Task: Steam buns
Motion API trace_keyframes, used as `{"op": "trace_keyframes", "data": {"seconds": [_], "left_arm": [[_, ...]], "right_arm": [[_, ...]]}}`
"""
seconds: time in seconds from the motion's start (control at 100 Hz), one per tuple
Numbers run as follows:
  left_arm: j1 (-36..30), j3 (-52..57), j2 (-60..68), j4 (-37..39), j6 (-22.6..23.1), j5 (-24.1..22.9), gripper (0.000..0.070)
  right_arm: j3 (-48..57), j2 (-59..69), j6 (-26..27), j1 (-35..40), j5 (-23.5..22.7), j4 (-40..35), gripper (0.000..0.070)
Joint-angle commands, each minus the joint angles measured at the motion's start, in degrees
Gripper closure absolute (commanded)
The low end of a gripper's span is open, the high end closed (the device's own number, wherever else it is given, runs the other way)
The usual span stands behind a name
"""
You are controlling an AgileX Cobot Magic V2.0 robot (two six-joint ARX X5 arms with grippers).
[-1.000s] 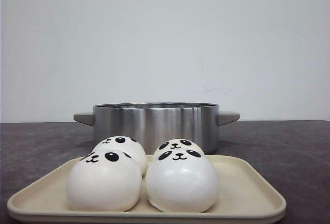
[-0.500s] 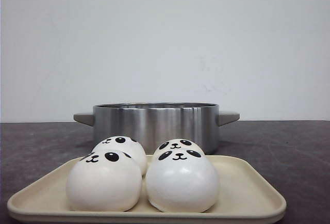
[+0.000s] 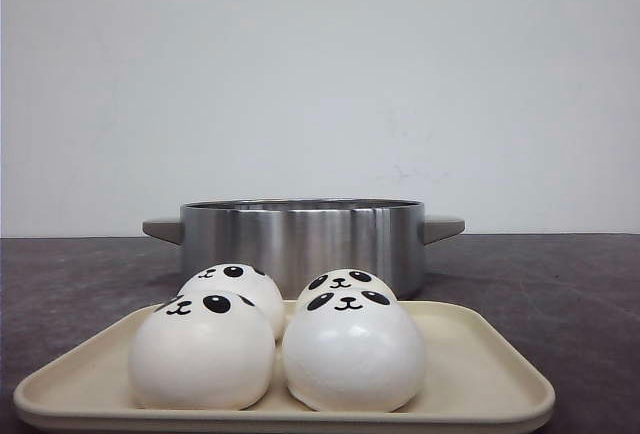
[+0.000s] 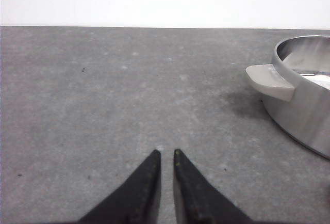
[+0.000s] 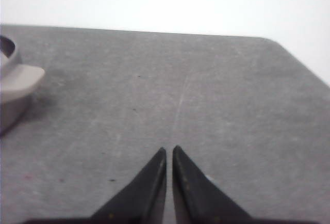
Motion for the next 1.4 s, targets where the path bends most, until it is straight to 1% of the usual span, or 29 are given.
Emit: {"op": "trace_keyframes", "data": {"seconds": [0.0, 0.06, 0.12, 0.21, 0.27, 0.3, 0.33, 0.37, 0.45, 0.5, 0.53, 0.6, 0.65, 0.75, 0.83, 0.87, 0.9, 0.93, 0.96, 1.0, 1.03, 1.05, 1.06, 1.07, 1.09, 1.16, 1.22, 1.3, 1.39], "left_arm": [[-0.1, -1.0, -0.1, -0.1, -4.2, 0.2, 0.07], [-0.1, -0.9, -0.1, -0.2, -11.1, 0.3, 0.07], [-0.1, -0.8, -0.1, -0.2, -15.5, 0.3, 0.07], [-0.1, -0.4, -0.1, -0.4, -19.2, 0.6, 0.07], [-0.1, 0.3, -0.1, -1.1, -22.4, 2.1, 0.07], [-0.1, 0.7, -0.1, -0.9, -23.3, 2.5, 0.07], [-0.1, 1.3, -0.1, -1.0, -24.3, 3.5, 0.07], [-0.1, 2.6, -0.1, -1.1, -25.7, 6.3, 0.07], [-0.1, 6.7, 0.8, -1.1, -25.4, 11.8, 0.0694], [-0.2, 10.0, 2.6, -1.7, -24.6, 13.3, 0.0693], [-0.2, 12.4, 4.0, -2.6, -23.9, 13.5, 0.0692], [-0.2, 18.8, 8.9, -5.0, -23.0, 13.4, 0.0692], [-0.2, 24.0, 13.2, -6.8, -21.9, 13.6, 0.0692], [-0.4, 34.6, 22.5, -11.2, -18.9, 16.3, 0.0693], [-0.7, 41.9, 28.5, -14.3, -17.5, 18.4, 0.069], [-0.8, 44.7, 30.8, -15.1, -17.5, 19.1, 0.0652], [-0.9, 46.5, 32.1, -15.3, -17.5, 19.3, 0.059], [-0.9, 48.0, 33.4, -15.3, -17.5, 19.4, 0.0491], [-0.9, 49.1, 34.4, -15.3, -17.5, 19.7, 0.0362], [-0.9, 50.2, 35.2, -15.3, -17.6, 20.3, 0.0171], [-0.9, 50.6, 35.7, -15.3, -17.8, 20.9, 0.006], [-0.9, 50.7, 35.8, -15.3, -17.9, 21.3, 0.0009], [-0.9, 50.8, 35.9, -15.3, -17.9, 21.4, 0.0], [-1.0, 50.8, 35.9, -15.4, -18.0, 21.6, 0.0], [-1.1, 50.8, 36.0, -15.5, -17.9, 22.1, 0.0], [-1.7, 50.8, 35.9, -16.9, -18.0, 22.8, 0.0], [-2.2, 50.8, 35.6, -18.7, -17.9, 22.8, 0.0], [-3.3, 50.8, 35.2, -21.5, -17.9, 22.8, 0.0], [-5.2, 50.8, 35.3, -23.9, -16.9, 22.7, 0.0]], "right_arm": [[-0.2, -0.1, 8.7, 0.1, -0.9, 1.6, 0.0685], [-0.1, -0.1, 12.1, 0.1, -2.5, 3.5, 0.0685], [-0.1, -0.1, 13.8, 0.1, -4.2, 5.6, 0.0685], [-0.1, -0.1, 14.8, 0.1, -7.0, 9.0, 0.0685], [0.0, -0.1, 16.3, 0.1, -10.7, 11.1, 0.0685], [0.2, -0.1, 17.3, 0.1, -12.4, 12.4, 0.0687], [0.5, -0.1, 18.2, 0.1, -13.7, 13.5, 0.0694], [1.1, -0.1, 20.2, 0.1, -14.9, 14.7, 0.0695], [4.7, -0.1, 25.8, 0.1, -15.5, 14.0, 0.0696], [8.0, 0.1, 28.2, 0.1, -15.3, 11.6, 0.0697], [10.6, 0.7, 28.5, 0.1, -15.3, 9.6, 0.0696], [17.6, 4.7, 26.2, 0.1, -15.6, 5.6, 0.0697], [22.9, 8.2, 23.2, 0.1, -17.3, 3.0, 0.0697], [34.2, 15.9, 17.2, 0.1, -21.2, -3.5, 0.0697], [43.0, 21.0, 14.0, 0.1, -21.7, -11.2, 0.0697], [47.0, 23.1, 12.6, 0.1, -21.7, -15.0, 0.0696], [49.5, 24.6, 11.7, 0.1, -21.9, -17.4, 0.0689], [51.6, 25.9, 11.2, 0.1, -22.4, -19.2, 0.0653], [53.4, 27.0, 10.9, 0.1, -23.2, -20.5, 0.0564], [55.1, 28.2, 10.9, 0.2, -24.7, -21.4, 0.0387], [55.9, 28.8, 11.3, 0.2, -26.0, -21.5, 0.0233], [56.3, 29.2, 11.8, 0.3, -27.0, -21.5, 0.0133], [56.5, 29.3, 12.1, 0.3, -27.5, -21.4, 0.0088], [56.6, 29.4, 12.3, 0.3, -27.8, -21.4, 0.0067], [56.8, 29.8, 13.2, 0.4, -29.3, -21.1, 0.0], [57.0, 31.0, 15.5, 0.5, -33.4, -20.6, 0.0], [57.0, 32.2, 16.2, 0.8, -34.9, -20.9, 0.0], [57.0, 34.1, 16.1, 2.0, -35.0, -21.6, 0.0], [57.0, 37.0, 15.6, 4.8, -33.7, -21.7, 0.0]]}}
